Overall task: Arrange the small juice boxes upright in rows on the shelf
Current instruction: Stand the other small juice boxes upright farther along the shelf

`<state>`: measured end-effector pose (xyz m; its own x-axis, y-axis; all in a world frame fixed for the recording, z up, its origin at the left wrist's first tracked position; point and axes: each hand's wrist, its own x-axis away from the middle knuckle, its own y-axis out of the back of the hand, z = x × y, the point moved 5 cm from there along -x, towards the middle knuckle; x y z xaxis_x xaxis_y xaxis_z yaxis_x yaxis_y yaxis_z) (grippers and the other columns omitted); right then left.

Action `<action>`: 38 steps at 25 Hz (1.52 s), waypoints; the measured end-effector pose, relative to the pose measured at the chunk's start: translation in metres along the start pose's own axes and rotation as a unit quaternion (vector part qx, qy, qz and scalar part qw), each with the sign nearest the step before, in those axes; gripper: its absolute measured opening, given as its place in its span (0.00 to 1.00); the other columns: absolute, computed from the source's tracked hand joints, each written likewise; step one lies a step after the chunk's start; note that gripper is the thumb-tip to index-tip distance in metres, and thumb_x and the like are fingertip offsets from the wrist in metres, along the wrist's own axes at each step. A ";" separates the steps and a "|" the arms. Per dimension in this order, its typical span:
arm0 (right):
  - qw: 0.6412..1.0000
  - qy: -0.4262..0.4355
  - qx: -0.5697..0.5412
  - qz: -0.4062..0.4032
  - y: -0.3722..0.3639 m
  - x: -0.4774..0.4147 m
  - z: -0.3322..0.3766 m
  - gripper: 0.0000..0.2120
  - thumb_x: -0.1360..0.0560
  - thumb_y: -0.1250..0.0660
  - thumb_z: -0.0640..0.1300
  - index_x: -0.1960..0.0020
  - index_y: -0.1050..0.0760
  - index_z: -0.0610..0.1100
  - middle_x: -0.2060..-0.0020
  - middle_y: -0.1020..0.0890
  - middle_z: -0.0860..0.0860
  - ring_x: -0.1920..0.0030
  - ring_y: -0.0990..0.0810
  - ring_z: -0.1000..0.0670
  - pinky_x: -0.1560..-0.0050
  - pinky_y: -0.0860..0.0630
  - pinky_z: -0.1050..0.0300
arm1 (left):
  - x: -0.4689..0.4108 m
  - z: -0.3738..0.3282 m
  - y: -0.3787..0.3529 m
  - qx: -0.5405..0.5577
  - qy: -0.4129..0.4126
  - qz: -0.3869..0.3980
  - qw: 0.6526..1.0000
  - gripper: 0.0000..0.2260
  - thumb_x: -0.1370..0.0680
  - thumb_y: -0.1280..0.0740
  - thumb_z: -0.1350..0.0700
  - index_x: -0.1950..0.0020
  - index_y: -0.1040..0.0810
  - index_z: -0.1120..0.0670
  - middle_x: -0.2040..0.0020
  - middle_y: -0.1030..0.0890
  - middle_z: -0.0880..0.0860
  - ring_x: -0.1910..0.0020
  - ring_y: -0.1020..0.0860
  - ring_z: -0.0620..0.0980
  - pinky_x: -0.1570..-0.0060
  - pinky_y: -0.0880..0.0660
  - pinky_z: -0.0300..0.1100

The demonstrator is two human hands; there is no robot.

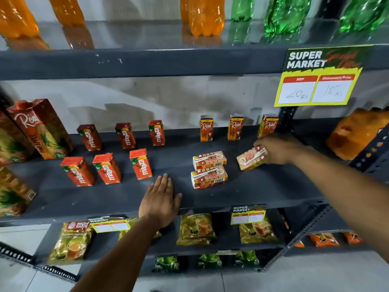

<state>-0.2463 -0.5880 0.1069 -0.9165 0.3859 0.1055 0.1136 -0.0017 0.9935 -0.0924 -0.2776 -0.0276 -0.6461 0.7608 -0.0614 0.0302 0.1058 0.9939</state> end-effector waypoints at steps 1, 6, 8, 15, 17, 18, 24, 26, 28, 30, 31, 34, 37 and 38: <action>0.998 0.033 0.043 -0.008 0.007 -0.002 0.000 0.11 0.34 0.29 0.49 0.53 0.23 0.50 0.55 0.21 0.50 0.53 0.22 0.46 0.53 0.23 0.49 | 0.000 0.001 0.000 -0.001 0.001 -0.003 1.000 0.33 0.22 0.59 0.38 0.23 0.50 0.59 0.21 0.50 0.55 0.23 0.53 0.51 0.27 0.56 0.45; 0.982 0.145 0.116 0.018 0.013 -0.002 0.000 0.22 0.27 0.36 0.38 0.35 0.28 0.50 0.33 0.26 0.51 0.35 0.28 0.45 0.37 0.29 0.49 | 0.000 0.000 -0.001 -0.002 0.004 -0.006 1.000 0.34 0.22 0.59 0.38 0.23 0.50 0.59 0.21 0.49 0.56 0.23 0.53 0.51 0.27 0.55 0.46; 0.976 0.166 0.138 0.025 0.012 -0.001 -0.001 0.30 0.29 0.35 0.34 0.30 0.33 0.51 0.29 0.31 0.51 0.33 0.30 0.45 0.37 0.30 0.49 | 0.000 0.000 -0.001 -0.004 0.004 -0.008 1.000 0.34 0.22 0.59 0.38 0.23 0.50 0.59 0.21 0.49 0.56 0.23 0.53 0.51 0.26 0.55 0.46; 0.979 0.156 0.129 0.000 0.020 -0.002 -0.014 0.30 0.29 0.34 0.36 0.29 0.34 0.50 0.32 0.28 0.50 0.34 0.30 0.46 0.37 0.29 0.49 | 0.000 -0.001 0.001 -0.009 0.004 -0.013 1.000 0.33 0.21 0.59 0.38 0.23 0.49 0.58 0.21 0.49 0.55 0.23 0.52 0.51 0.26 0.55 0.46; 0.978 0.159 0.135 0.000 0.021 -0.003 -0.014 0.30 0.30 0.33 0.37 0.30 0.33 0.50 0.32 0.28 0.51 0.33 0.30 0.47 0.36 0.29 0.49 | 0.001 -0.001 0.001 -0.009 0.006 -0.013 1.000 0.33 0.21 0.58 0.38 0.23 0.49 0.58 0.21 0.49 0.55 0.23 0.53 0.51 0.26 0.56 0.46; 0.975 0.164 0.152 0.002 0.021 -0.003 -0.013 0.30 0.30 0.33 0.37 0.30 0.33 0.51 0.32 0.28 0.51 0.33 0.31 0.47 0.36 0.30 0.49 | 0.001 -0.001 0.001 -0.009 0.006 -0.012 1.000 0.32 0.21 0.58 0.39 0.23 0.49 0.58 0.21 0.49 0.55 0.23 0.53 0.51 0.27 0.56 0.46; 0.898 0.210 0.387 -0.001 0.001 -0.004 0.019 0.21 0.26 0.36 0.42 0.34 0.29 0.49 0.40 0.22 0.51 0.37 0.29 0.44 0.37 0.36 0.48 | 0.001 -0.001 0.000 -0.008 0.007 -0.013 1.000 0.33 0.21 0.59 0.38 0.23 0.49 0.58 0.21 0.49 0.55 0.23 0.53 0.51 0.27 0.55 0.46; 0.882 0.193 0.431 0.007 -0.011 -0.005 0.028 0.17 0.25 0.37 0.40 0.37 0.27 0.46 0.44 0.20 0.49 0.42 0.26 0.43 0.41 0.35 0.48 | 0.001 -0.001 0.000 -0.007 0.007 -0.014 1.000 0.33 0.21 0.58 0.38 0.23 0.49 0.58 0.21 0.48 0.55 0.23 0.52 0.51 0.26 0.55 0.46; 0.887 0.151 0.437 0.011 -0.011 -0.006 0.027 0.15 0.26 0.37 0.40 0.40 0.26 0.45 0.45 0.20 0.48 0.44 0.25 0.43 0.43 0.33 0.50 | 0.002 -0.001 0.000 -0.007 0.007 -0.018 1.000 0.33 0.22 0.59 0.38 0.23 0.48 0.58 0.21 0.48 0.56 0.23 0.52 0.52 0.27 0.55 0.46; 0.909 0.099 0.405 -0.005 -0.004 -0.007 0.016 0.14 0.28 0.34 0.43 0.43 0.24 0.48 0.46 0.20 0.50 0.44 0.24 0.45 0.45 0.32 0.52 | 0.002 -0.001 0.000 -0.007 0.007 -0.017 1.000 0.34 0.22 0.60 0.38 0.23 0.48 0.58 0.22 0.48 0.56 0.23 0.52 0.52 0.27 0.55 0.46; 0.925 0.066 0.374 -0.022 -0.002 -0.006 0.009 0.15 0.30 0.33 0.45 0.44 0.24 0.49 0.47 0.20 0.51 0.44 0.23 0.46 0.46 0.31 0.53 | 0.002 -0.001 0.000 -0.007 0.007 -0.016 1.000 0.34 0.23 0.61 0.38 0.23 0.49 0.58 0.21 0.48 0.56 0.23 0.52 0.52 0.26 0.55 0.46; 0.959 -0.008 0.274 -0.069 -0.004 0.000 -0.010 0.19 0.33 0.32 0.49 0.42 0.25 0.52 0.43 0.21 0.53 0.42 0.24 0.48 0.47 0.30 0.54 | 0.001 -0.001 0.000 -0.009 0.008 -0.017 1.000 0.34 0.23 0.61 0.38 0.23 0.48 0.59 0.22 0.48 0.56 0.23 0.51 0.52 0.27 0.56 0.46; 0.956 0.015 0.282 -0.073 -0.012 0.004 -0.012 0.23 0.33 0.31 0.46 0.38 0.27 0.55 0.40 0.24 0.55 0.38 0.29 0.47 0.45 0.33 0.53 | 0.001 -0.001 0.000 -0.010 0.006 -0.014 1.000 0.33 0.22 0.60 0.38 0.23 0.48 0.59 0.22 0.48 0.56 0.23 0.51 0.52 0.27 0.56 0.46; 0.954 0.035 0.288 -0.074 -0.012 0.005 -0.011 0.23 0.32 0.31 0.45 0.38 0.27 0.56 0.40 0.24 0.54 0.37 0.31 0.46 0.44 0.34 0.52 | 0.001 -0.001 0.000 -0.010 0.007 -0.014 1.000 0.33 0.22 0.59 0.39 0.23 0.48 0.59 0.22 0.48 0.56 0.23 0.52 0.52 0.27 0.56 0.46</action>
<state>-0.2561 -0.5968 0.0962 -0.9599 0.2799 -0.0121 0.1540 0.5633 0.8117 -0.0940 -0.2775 -0.0280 -0.6568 0.7490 -0.0876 -0.0029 0.1136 0.9935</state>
